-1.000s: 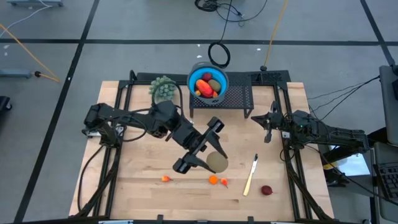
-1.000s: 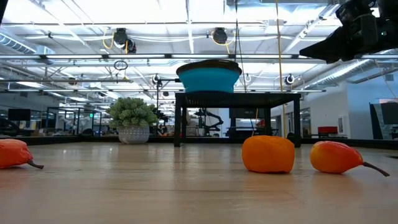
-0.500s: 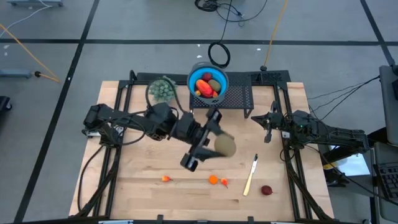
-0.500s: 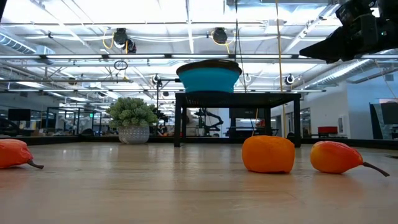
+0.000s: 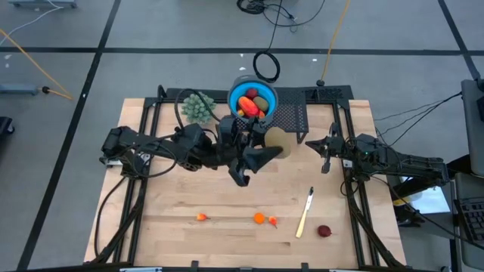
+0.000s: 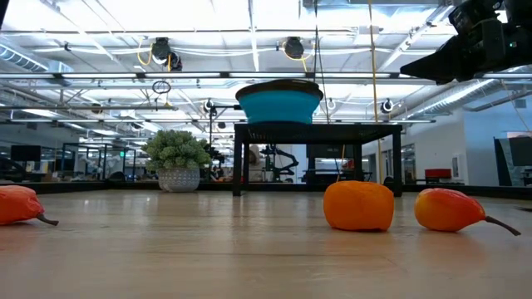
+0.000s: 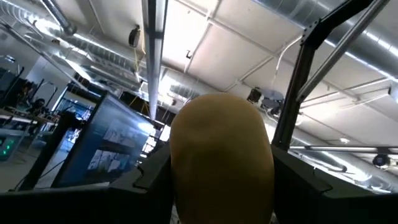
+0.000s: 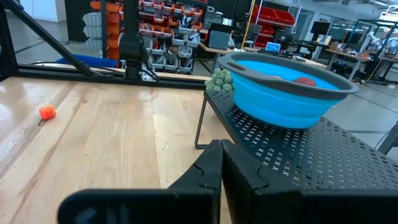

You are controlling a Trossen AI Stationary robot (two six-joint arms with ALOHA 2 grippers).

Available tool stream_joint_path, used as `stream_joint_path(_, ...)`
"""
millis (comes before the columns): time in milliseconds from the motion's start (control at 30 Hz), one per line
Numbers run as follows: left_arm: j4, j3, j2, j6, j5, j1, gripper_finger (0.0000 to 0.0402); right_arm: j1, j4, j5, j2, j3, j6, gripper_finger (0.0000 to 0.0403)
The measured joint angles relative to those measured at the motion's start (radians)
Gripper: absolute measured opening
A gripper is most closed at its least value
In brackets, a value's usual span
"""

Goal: Pick & Place Fruit
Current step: Put the kiwi into the blue strainer on the shelf

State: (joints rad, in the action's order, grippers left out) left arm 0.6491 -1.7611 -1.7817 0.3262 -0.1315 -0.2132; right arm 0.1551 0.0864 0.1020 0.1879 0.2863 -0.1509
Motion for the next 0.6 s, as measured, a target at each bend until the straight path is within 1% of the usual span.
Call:
stream_joint_path(67, -0.015, 0.0, 0.0, 0.009, -0.001, -0.001, 0.0202, 0.0, 0.0, 0.0, 0.0, 0.0, 0.0, 0.0)
stream_joint_path(133, -0.08, 0.0, 0.001, 0.025, -0.001, -0.001, 0.0202, 0.0, 0.0, 0.0, 0.0, 0.0, 0.0, 0.0)
stream_joint_path(200, -0.186, 0.0, 0.001, 0.042, -0.012, -0.001, 0.0202, 0.0, 0.0, 0.0, 0.0, 0.0, 0.0, 0.0)
stream_joint_path(267, -0.303, 0.0, 0.0, 0.085, -0.045, 0.003, 0.0202, 0.0, 0.0, 0.0, 0.0, 0.0, 0.0, 0.0)
stream_joint_path(400, -0.538, 0.0, 0.0, 0.231, -0.101, 0.029, 0.0202, 0.0, 0.0, 0.0, 0.0, 0.0, 0.0, 0.0)
stream_joint_path(500, -0.683, 0.0, -0.001, 0.323, -0.106, 0.057, 0.0202, 0.0, 0.0, 0.0, 0.0, 0.0, 0.0, 0.0)
stream_joint_path(600, -0.797, 0.0, -0.001, 0.381, -0.106, 0.091, 0.0202, 0.0, 0.0, 0.001, 0.0, 0.0, 0.0, 0.0)
